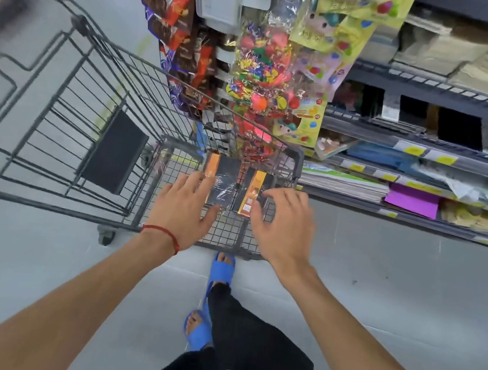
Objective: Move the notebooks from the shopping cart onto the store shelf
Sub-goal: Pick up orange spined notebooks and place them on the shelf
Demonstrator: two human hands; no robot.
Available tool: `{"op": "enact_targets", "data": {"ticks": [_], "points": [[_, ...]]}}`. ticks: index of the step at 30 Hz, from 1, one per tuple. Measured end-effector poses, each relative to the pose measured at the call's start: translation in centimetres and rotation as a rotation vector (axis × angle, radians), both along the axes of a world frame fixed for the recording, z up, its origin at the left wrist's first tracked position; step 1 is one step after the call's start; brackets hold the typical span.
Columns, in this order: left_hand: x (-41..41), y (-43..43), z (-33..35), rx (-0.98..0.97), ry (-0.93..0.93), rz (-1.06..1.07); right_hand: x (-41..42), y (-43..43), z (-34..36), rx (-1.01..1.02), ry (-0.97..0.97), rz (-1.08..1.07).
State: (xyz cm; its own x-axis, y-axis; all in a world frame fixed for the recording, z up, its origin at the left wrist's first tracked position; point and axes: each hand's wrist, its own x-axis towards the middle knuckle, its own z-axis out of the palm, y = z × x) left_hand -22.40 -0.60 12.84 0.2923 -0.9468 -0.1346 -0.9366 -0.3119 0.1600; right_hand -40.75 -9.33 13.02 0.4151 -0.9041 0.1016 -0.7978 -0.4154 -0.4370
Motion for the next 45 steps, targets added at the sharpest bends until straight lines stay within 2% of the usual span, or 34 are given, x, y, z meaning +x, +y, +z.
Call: {"op": "enact_targets", "data": {"ticks": [8, 11, 15, 23, 28, 31, 40, 45], "points": [[5.9, -3.9, -4.8, 0.118, 0.004, -0.024, 6.5, -4.1, -6.6, 0.156, 0.072, 0.005], [7.3, -5.1, -7.4, 0.153, 0.063, 0.008, 8.2, -4.7, -9.4, 0.206, 0.089, -0.014], [9.4, -6.2, -12.3, 0.245, 0.138, 0.009, 9.8, -5.2, -13.5, 0.28, 0.099, -0.094], [12.1, -9.0, -24.1, 0.434, 0.269, 0.034, 11.9, -5.2, -21.8, 0.293, 0.201, -0.168], [11.9, -11.2, -31.0, 0.42, 0.482, 0.289, 12.0, -5.3, -24.8, 0.271, 0.228, -0.185], [11.7, -11.8, -33.1, 0.393, 0.496, 0.376, 12.2, -5.3, -25.6, 0.268, 0.22, -0.198], [13.5, -11.0, -34.0, 0.259, 0.551, 0.448, 13.8, -5.1, -26.4, 0.245, 0.262, -0.144], [14.7, -10.4, -32.7, 0.204, 0.773, 0.566, 14.3, -5.1, -26.4, 0.242, 0.327, -0.111]]}}
